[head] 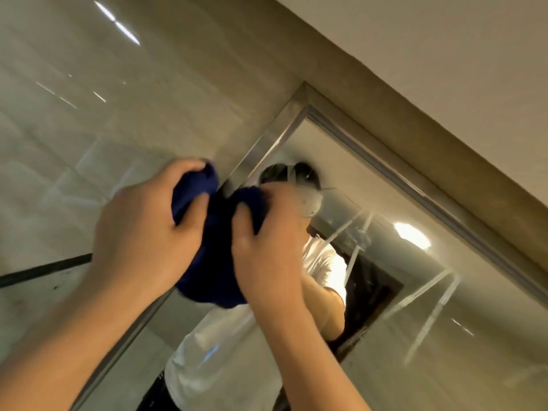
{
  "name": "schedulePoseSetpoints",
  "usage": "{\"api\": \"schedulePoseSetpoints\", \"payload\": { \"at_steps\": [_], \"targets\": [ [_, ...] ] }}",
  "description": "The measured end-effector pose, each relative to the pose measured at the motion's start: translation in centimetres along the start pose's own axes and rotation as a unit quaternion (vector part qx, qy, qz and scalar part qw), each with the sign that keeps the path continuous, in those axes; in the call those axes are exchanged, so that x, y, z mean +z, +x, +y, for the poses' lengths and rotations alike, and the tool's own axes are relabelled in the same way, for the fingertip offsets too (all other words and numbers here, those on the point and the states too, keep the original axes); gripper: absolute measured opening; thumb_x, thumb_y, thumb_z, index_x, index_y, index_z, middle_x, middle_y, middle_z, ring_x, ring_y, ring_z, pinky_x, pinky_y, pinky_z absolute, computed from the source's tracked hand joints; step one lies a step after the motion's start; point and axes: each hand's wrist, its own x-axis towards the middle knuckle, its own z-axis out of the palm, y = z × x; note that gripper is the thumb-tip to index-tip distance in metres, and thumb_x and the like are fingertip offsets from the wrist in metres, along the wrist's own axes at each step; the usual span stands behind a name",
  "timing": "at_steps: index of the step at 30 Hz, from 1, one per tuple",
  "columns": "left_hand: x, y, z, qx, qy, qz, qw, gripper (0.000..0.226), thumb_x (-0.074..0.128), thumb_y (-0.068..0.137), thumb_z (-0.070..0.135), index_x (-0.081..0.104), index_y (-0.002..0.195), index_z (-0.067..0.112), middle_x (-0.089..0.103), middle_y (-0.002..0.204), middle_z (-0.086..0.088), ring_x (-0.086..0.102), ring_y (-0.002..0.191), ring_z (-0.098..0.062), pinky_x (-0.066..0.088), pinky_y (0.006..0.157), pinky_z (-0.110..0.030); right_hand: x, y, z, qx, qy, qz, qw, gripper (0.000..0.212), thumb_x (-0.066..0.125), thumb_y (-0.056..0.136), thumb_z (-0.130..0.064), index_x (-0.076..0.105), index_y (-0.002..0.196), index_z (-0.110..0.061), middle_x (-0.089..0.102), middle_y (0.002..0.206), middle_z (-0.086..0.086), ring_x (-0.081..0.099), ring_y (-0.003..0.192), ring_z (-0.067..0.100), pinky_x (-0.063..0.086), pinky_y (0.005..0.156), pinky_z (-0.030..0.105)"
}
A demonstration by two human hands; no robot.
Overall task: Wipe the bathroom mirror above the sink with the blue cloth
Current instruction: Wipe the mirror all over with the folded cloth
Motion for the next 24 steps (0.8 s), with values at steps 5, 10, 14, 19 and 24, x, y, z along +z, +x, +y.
{"api": "schedulePoseSetpoints", "payload": {
  "at_steps": [5,10,14,19,24],
  "targets": [
    [1.5,3.7,5.0,0.052,-0.299,-0.024,0.952,0.055,0.056,0.089,0.003,0.048,0.131,0.038,0.066,0.103,0.010,0.065,0.090,-0.004,0.053,0.076,-0.020,-5.3,2.4,0.9,-0.058,0.073,0.167,0.982,0.051,0.048,0.095,-0.001,0.038,0.139,-0.025,0.054,0.115,-0.023,0.058,0.104,-0.002,0.050,0.088,0.019],
    [6.5,6.4,8.2,0.128,-0.322,-0.010,0.938,0.067,0.046,0.082,-0.007,0.044,0.141,0.026,0.065,0.097,-0.011,0.060,0.077,-0.031,0.055,0.066,-0.035,-7.6,4.1,4.0,-0.099,-0.044,0.277,0.955,0.043,0.045,0.091,0.007,0.055,0.128,-0.013,0.055,0.112,-0.002,0.049,0.095,-0.012,0.037,0.080,0.002],
    [10.4,7.2,6.2,0.222,-0.128,0.076,0.964,0.057,0.048,0.082,0.003,0.058,0.136,0.019,0.063,0.108,-0.006,0.056,0.092,-0.023,0.050,0.077,-0.039,-7.5,4.2,6.3,-0.117,-0.170,0.305,0.930,0.034,0.050,0.095,-0.009,0.055,0.128,-0.012,0.053,0.115,0.008,0.052,0.095,0.013,0.047,0.077,0.023],
    [11.9,6.2,4.6,0.231,0.049,0.184,0.954,0.042,0.053,0.091,0.029,0.061,0.131,0.019,0.061,0.111,-0.012,0.041,0.105,-0.028,0.031,0.078,-0.040,-7.6,3.7,7.3,-0.087,-0.207,0.301,0.927,0.035,0.065,0.090,-0.025,0.064,0.126,-0.025,0.045,0.108,0.007,0.046,0.094,0.021,0.040,0.079,0.026],
    [11.2,6.5,5.3,0.192,-0.025,0.146,0.970,0.035,0.053,0.091,0.039,0.070,0.115,0.021,0.061,0.105,-0.011,0.048,0.103,-0.034,0.032,0.079,-0.039,-9.2,2.9,4.2,0.100,-0.209,0.160,0.960,0.039,0.058,0.092,-0.037,0.055,0.129,-0.047,0.060,0.087,-0.016,0.057,0.072,0.005,0.045,0.060,0.020]
  ]
}}
